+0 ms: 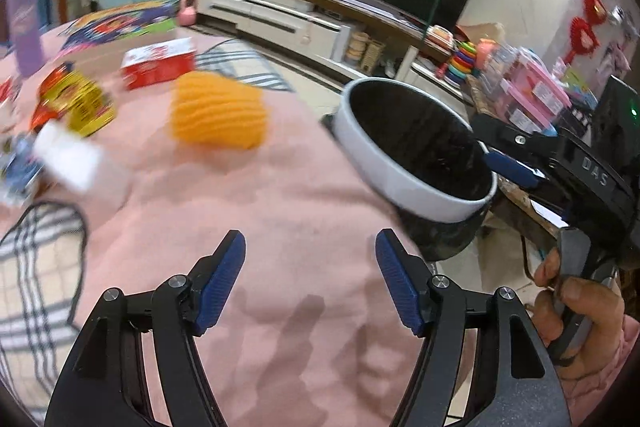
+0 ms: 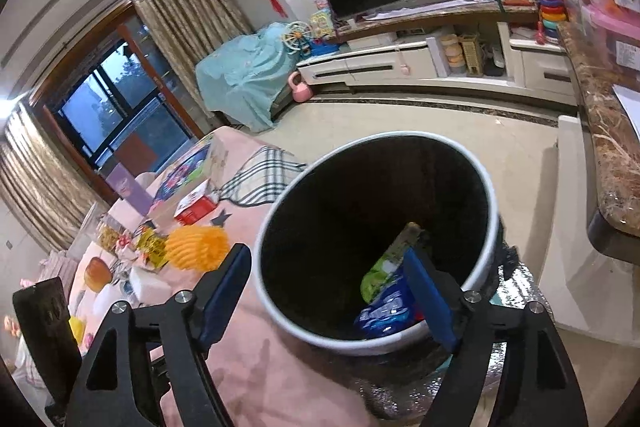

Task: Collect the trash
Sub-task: 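Grasp the white foam net with the left tool while the right tool grasps the white foam block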

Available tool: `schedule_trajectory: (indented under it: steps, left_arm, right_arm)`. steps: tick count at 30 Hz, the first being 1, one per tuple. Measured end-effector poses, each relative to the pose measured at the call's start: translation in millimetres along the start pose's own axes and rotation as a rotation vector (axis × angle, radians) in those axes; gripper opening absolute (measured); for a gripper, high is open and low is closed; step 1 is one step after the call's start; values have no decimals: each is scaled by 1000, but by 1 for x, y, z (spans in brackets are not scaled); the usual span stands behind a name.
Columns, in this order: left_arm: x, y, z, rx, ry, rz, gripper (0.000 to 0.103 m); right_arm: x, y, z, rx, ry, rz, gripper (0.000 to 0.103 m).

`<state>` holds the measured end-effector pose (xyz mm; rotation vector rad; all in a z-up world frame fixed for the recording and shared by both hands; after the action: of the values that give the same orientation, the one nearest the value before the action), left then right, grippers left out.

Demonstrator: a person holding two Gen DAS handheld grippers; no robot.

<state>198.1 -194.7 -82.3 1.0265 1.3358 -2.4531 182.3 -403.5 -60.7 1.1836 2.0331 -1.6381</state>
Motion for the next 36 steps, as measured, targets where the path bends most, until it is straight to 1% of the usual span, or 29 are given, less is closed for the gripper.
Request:
schedule_trajectory:
  steps: [5, 14, 29, 36]
  left_arm:
    - [12, -19, -28, -30, -56, 18, 69]
    - [30, -47, -68, -87, -127, 49, 70]
    - [61, -91, -131, -198, -244, 92, 70]
    - [70, -108, -158, -242, -292, 117, 71]
  right_arm:
    - [11, -2, -23, -19, -30, -1, 85]
    - [33, 2, -61, -71, -73, -35, 88]
    - [69, 16, -124, -164, -155, -100, 88]
    - [86, 27, -156, -213, -222, -136, 88]
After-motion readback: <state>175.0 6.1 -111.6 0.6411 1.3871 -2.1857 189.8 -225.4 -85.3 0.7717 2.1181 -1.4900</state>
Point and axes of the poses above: each gripper's, at about its wrist camera, not at the fingertips, and y roughly the way its jaws point, z to its right, x to its underside, the point moved 3 cm from there along y, roughly the way its jaws point, and after that the axes turned 9 degrees about x, right-handed, at the moved point
